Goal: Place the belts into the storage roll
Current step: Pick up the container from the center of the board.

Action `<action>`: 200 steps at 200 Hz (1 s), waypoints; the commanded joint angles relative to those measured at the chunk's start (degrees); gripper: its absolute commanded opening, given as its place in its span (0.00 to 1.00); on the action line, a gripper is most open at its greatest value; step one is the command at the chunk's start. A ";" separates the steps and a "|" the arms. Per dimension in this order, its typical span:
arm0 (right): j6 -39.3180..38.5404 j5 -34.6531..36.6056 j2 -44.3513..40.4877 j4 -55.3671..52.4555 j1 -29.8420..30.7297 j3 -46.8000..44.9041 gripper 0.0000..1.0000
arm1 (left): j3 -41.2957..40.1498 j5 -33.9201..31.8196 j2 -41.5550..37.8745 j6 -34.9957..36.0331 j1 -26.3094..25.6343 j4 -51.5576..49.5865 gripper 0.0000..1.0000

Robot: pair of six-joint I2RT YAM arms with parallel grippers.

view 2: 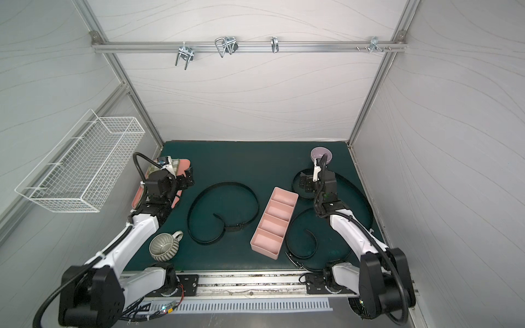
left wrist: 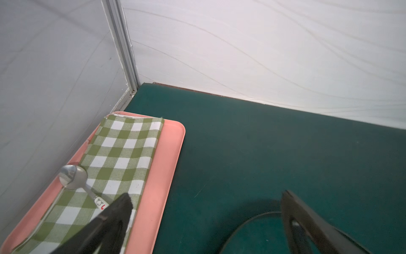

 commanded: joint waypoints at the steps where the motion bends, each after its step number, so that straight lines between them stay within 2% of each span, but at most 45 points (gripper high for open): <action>1: 9.41 1.48 -3.10 -27.37 2.82 4.97 0.99 | 5.15 1.04 -5.23 -8.15 -0.99 -20.85 0.99; 10: 12.81 -0.07 -3.95 -34.14 3.66 7.23 0.99 | 5.55 4.41 -7.52 -12.07 -0.99 -23.83 0.99; 30: 18.24 -6.03 -4.81 -48.43 5.95 12.07 0.99 | 7.01 14.30 -10.38 -14.43 -1.45 -29.21 0.99; 64: 23.76 -12.54 -7.43 -61.19 10.60 14.98 0.99 | 8.35 18.53 -10.19 -16.97 -2.99 -38.27 0.99; 88: 22.87 -13.15 -6.05 -64.07 10.88 16.55 0.94 | 7.98 19.93 -9.43 -15.24 -3.52 -42.35 0.99; 111: 16.45 -13.80 -1.74 -59.53 9.61 18.57 0.87 | 7.07 19.48 -10.29 -13.78 -3.65 -42.45 0.99; 135: 4.86 -18.18 9.05 -57.77 6.11 24.50 0.73 | 7.20 19.70 -10.83 -13.50 -3.73 -42.44 0.99; 146: -0.49 -18.93 14.08 -57.96 5.32 27.38 0.71 | 6.80 19.72 -11.11 -13.59 -3.77 -42.32 0.99; 153: -3.01 -20.36 16.72 -57.41 4.59 28.66 0.64 | 6.51 19.76 -11.26 -13.67 -3.95 -42.19 0.99; 200: -15.10 -21.06 24.77 -45.75 5.67 32.13 0.64 | 5.78 19.78 -11.05 -13.63 -4.86 -41.36 0.99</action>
